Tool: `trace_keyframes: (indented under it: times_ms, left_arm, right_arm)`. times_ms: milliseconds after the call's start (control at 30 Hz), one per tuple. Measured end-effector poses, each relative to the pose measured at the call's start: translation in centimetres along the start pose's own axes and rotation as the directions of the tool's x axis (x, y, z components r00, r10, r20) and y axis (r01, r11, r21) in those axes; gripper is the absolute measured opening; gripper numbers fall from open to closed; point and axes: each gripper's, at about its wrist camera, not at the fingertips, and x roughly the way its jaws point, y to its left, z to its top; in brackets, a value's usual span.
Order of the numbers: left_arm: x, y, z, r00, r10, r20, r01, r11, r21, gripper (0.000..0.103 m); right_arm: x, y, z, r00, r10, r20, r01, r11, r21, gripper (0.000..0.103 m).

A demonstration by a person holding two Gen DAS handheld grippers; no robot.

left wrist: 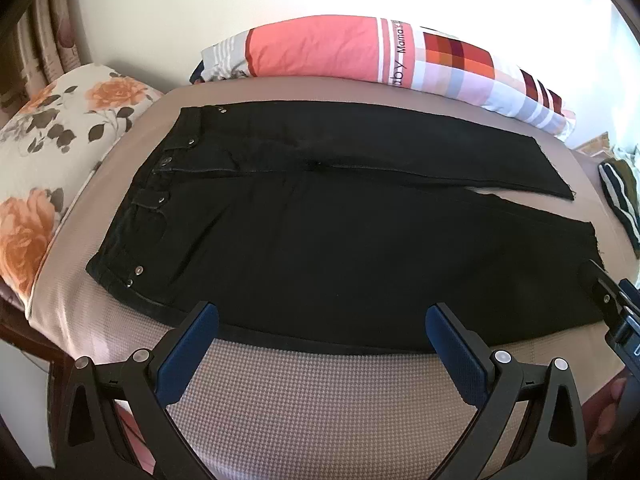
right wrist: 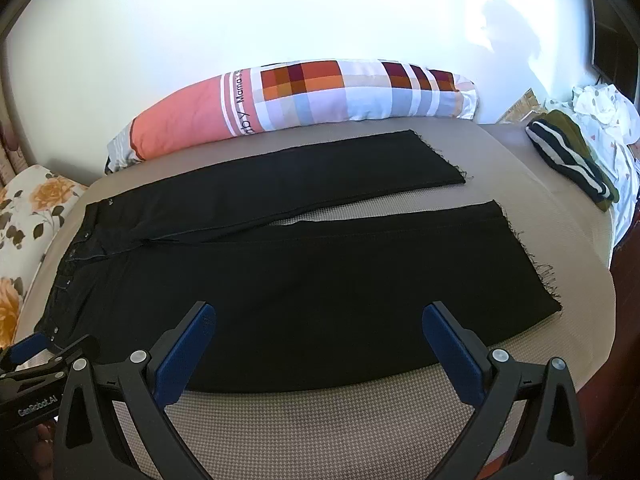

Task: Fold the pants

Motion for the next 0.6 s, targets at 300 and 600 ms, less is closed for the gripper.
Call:
trace_keyframes:
  times_ms: [300,600]
  left_arm:
    - [0.42,0.00,-0.51,1.000,0.006,-0.003,-0.006,0.999,0.033,0.103]
    - [0.79,-0.54,-0.59,1.000,0.021,-0.002,-0.021,0.997,0.073,0.103]
  right_arm:
    - [0.25,-0.22,-0.18,1.000,-0.004,-0.002,0.004,1.000,-0.001,0.103]
    - [0.65,0.19,-0.19,1.000,-0.008,-0.014,0.008,1.000,-0.014,0.103]
